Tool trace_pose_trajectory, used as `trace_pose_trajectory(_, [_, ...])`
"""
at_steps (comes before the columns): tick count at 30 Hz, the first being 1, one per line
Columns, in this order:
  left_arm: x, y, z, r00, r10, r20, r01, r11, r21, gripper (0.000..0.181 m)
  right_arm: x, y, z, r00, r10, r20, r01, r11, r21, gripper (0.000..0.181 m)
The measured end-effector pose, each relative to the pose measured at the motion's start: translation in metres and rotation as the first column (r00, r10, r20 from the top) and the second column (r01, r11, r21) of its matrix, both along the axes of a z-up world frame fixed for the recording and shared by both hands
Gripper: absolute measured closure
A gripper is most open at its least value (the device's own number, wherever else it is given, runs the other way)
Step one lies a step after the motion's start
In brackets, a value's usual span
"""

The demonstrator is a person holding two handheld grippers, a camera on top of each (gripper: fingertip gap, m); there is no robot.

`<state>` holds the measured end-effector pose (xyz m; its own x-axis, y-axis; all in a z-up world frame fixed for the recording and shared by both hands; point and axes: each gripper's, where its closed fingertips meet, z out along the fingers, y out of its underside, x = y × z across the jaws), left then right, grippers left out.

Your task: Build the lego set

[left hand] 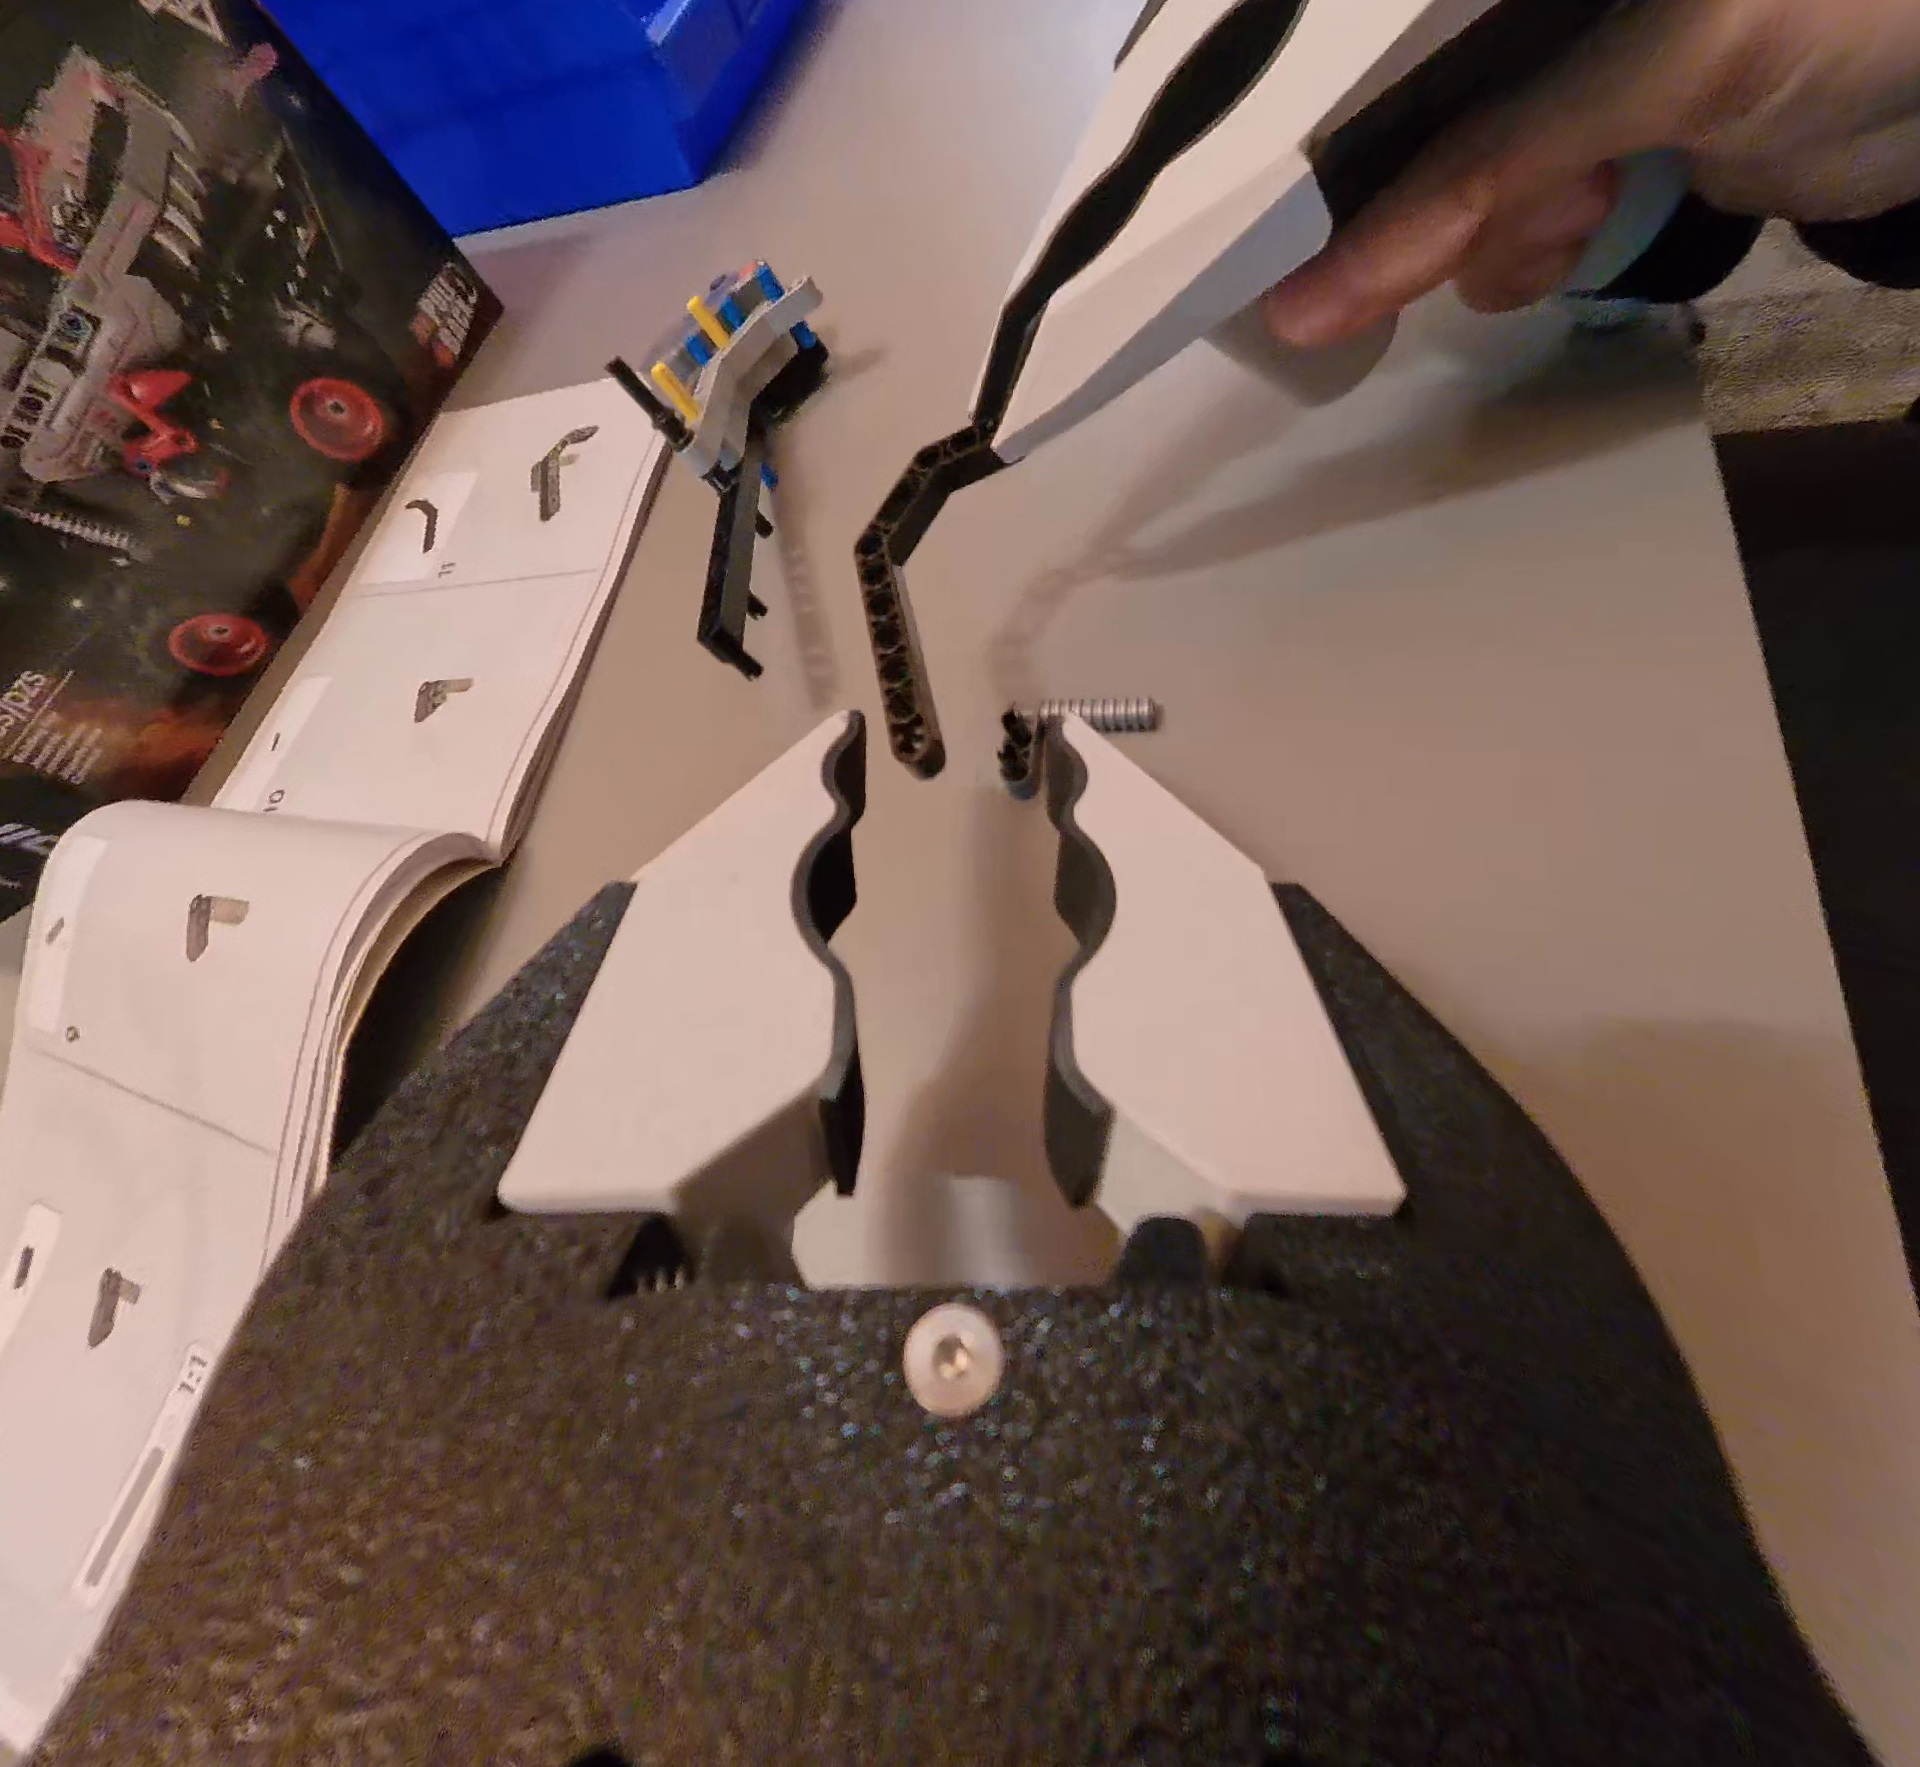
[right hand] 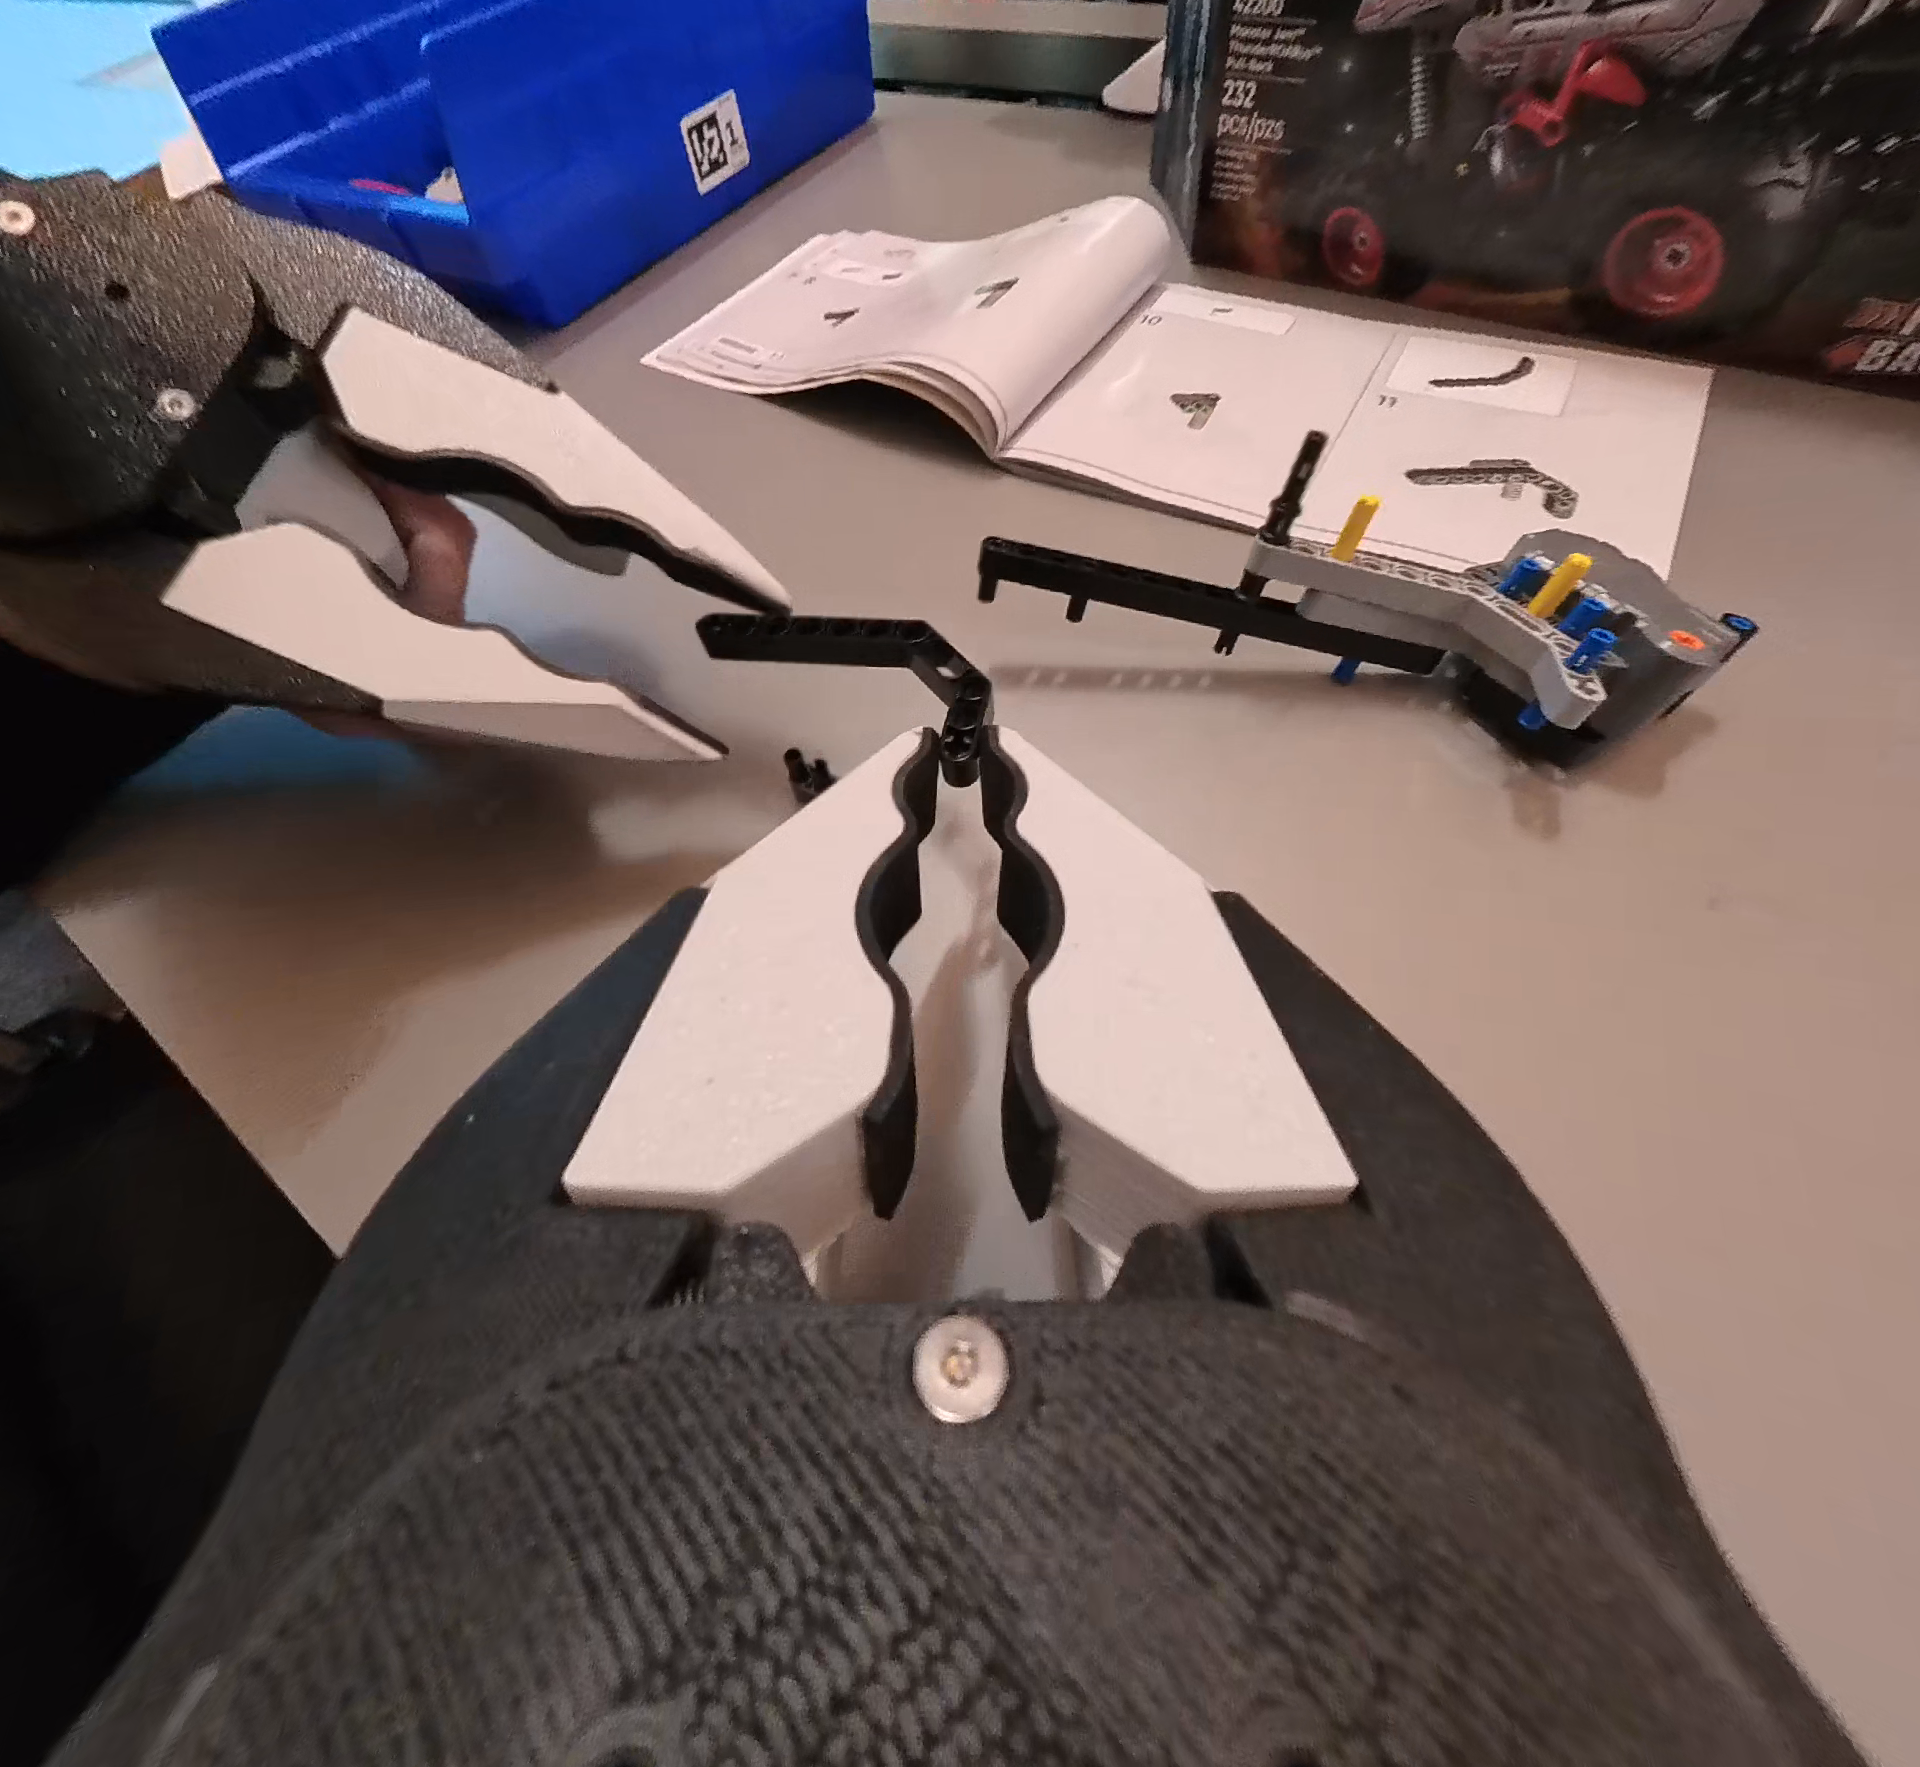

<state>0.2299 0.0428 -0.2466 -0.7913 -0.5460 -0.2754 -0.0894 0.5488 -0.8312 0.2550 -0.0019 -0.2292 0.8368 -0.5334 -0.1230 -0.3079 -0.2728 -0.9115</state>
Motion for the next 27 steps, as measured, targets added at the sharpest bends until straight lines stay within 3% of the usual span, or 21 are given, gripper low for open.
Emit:
trace_pose_trajectory(10, [0.006,-0.004,0.012,0.996,0.086,0.035,-0.087,0.996,0.034,0.157,-0.004,0.001,0.006,0.999,0.01,0.048,-0.01,1.0,0.011,0.176])
trace_pose_trajectory(12, [0.01,0.001,0.01,0.992,0.116,0.055,-0.12,0.991,0.059,0.168,-0.006,0.002,0.005,0.999,0.017,0.041,-0.017,1.0,0.011,0.176])
trace_pose_trajectory(16, [0.01,0.0,0.011,0.993,0.108,0.056,-0.11,0.993,0.035,0.174,-0.009,0.003,0.006,0.999,0.033,0.038,-0.033,0.999,0.017,0.176])
trace_pose_trajectory(20, [0.008,0.004,0.006,0.998,0.053,0.039,-0.053,0.998,0.016,0.176,-0.022,0.003,-0.006,0.982,0.189,0.008,-0.189,0.98,-0.066,0.175])
trace_pose_trajectory(24, [-0.001,-0.003,0.0,0.999,-0.022,-0.024,0.021,0.999,-0.028,0.177,-0.021,0.005,-0.003,0.982,0.182,-0.043,-0.182,0.983,0.005,0.158])
trace_pose_trajectory(27, [-0.002,-0.001,-0.003,0.998,-0.028,-0.05,0.027,0.999,-0.027,0.176,-0.026,0.009,-0.009,0.978,0.205,-0.031,-0.207,0.977,-0.047,0.161])
